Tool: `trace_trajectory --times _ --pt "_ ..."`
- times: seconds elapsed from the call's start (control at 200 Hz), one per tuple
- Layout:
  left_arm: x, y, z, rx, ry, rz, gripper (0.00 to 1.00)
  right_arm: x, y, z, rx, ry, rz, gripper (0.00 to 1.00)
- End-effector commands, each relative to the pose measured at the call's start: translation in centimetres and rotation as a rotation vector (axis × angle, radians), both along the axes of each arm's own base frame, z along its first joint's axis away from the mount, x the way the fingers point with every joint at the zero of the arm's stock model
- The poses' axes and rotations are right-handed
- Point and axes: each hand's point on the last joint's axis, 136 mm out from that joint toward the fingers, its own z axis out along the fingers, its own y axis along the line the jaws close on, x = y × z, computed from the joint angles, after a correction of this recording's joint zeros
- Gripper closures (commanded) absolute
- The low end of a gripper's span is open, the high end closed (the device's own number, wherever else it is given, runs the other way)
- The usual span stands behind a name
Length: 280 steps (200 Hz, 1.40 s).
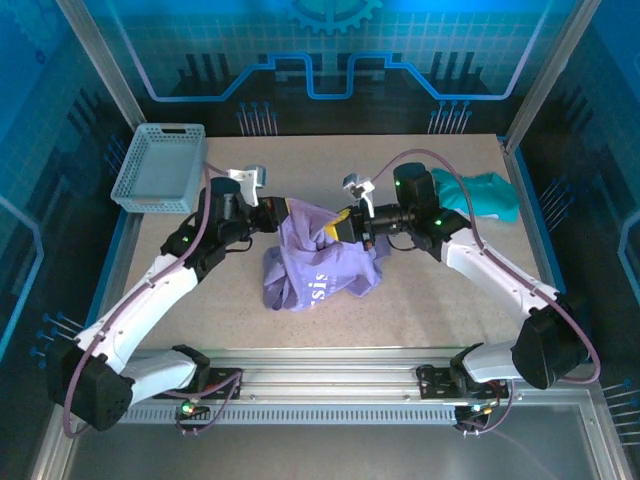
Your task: Fold the inside-out t-shirt
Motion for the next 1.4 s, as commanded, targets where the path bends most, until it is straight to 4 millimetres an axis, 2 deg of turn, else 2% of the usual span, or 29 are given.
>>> trace_trajectory --times 0.0,0.09,0.17,0.24,0.33,0.39,0.57,0.695,0.775,0.88,0.92,0.96,1.025,1.07,1.15,1.255,1.31,1.395 --pt "-0.7 4.2 -1.7 0.205 0.048 0.143 0.56 -0.9 0.2 1.9 0.082 0.104 0.082 1.00" --pt "-3.5 3.4 -0.6 0.238 0.004 0.098 0.39 0.6 0.3 1.5 0.073 0.164 0.027 1.00" --pt "-6.0 2.0 0.3 0.192 -0.008 0.024 0.30 1.4 0.3 1.4 0.064 0.191 -0.007 1.00" --pt "-7.7 -0.6 0.6 0.091 0.018 -0.107 0.31 1.6 0.3 1.4 0.060 0.191 -0.016 1.00" --pt "-8.9 -4.3 0.9 -0.048 0.074 -0.270 0.43 1.8 0.1 1.4 0.054 0.188 -0.037 1.00" --pt "-8.8 -5.6 0.6 -0.084 0.121 -0.311 0.49 2.1 -0.2 1.4 0.053 0.186 -0.056 1.00" --pt "-7.1 -7.3 -0.8 -0.077 0.169 -0.332 0.48 2.3 -0.4 1.6 0.058 0.184 -0.067 1.00" --pt "-5.8 -7.5 -2.2 -0.030 0.195 -0.314 0.51 2.4 -0.6 1.5 0.056 0.186 -0.073 1.00" --pt "-5.0 -7.7 -2.8 -0.017 0.200 -0.312 0.59 2.4 -0.6 1.4 0.056 0.186 -0.073 1.00" --pt "-4.5 -7.9 -2.8 -0.036 0.199 -0.324 0.86 2.8 -1.2 1.2 0.044 0.189 -0.094 1.00" --pt "-4.5 -7.9 -2.2 -0.068 0.178 -0.339 0.95 3.4 -1.8 0.9 0.030 0.203 -0.135 1.00" --pt "-4.8 -7.9 -1.0 -0.128 0.145 -0.372 1.00 4.5 -3.0 0.6 0.011 0.234 -0.211 1.00" --pt "-5.8 -8.2 1.7 -0.297 0.084 -0.464 1.00 7.3 -5.3 -0.6 -0.015 0.329 -0.386 1.00" --pt "-6.6 -8.2 4.2 -0.430 0.019 -0.536 1.00 8.8 -6.3 -1.1 0.002 0.399 -0.478 0.96" --pt "-7.3 -7.3 7.6 -0.607 -0.079 -0.594 1.00 10.1 -6.5 -1.6 0.044 0.457 -0.545 0.90" --pt "-7.1 -5.7 10.0 -0.728 -0.145 -0.595 1.00 9.5 -6.9 -3.1 -0.123 0.376 -0.578 0.77" --pt "-6.9 -5.6 10.0 -0.738 -0.136 -0.591 1.00 8.8 -7.7 -3.4 -0.238 0.246 -0.622 0.70" --pt "-6.5 -5.7 8.9 -0.698 -0.103 -0.572 1.00 6.3 -8.0 -2.5 -0.358 -0.029 -0.627 0.60"
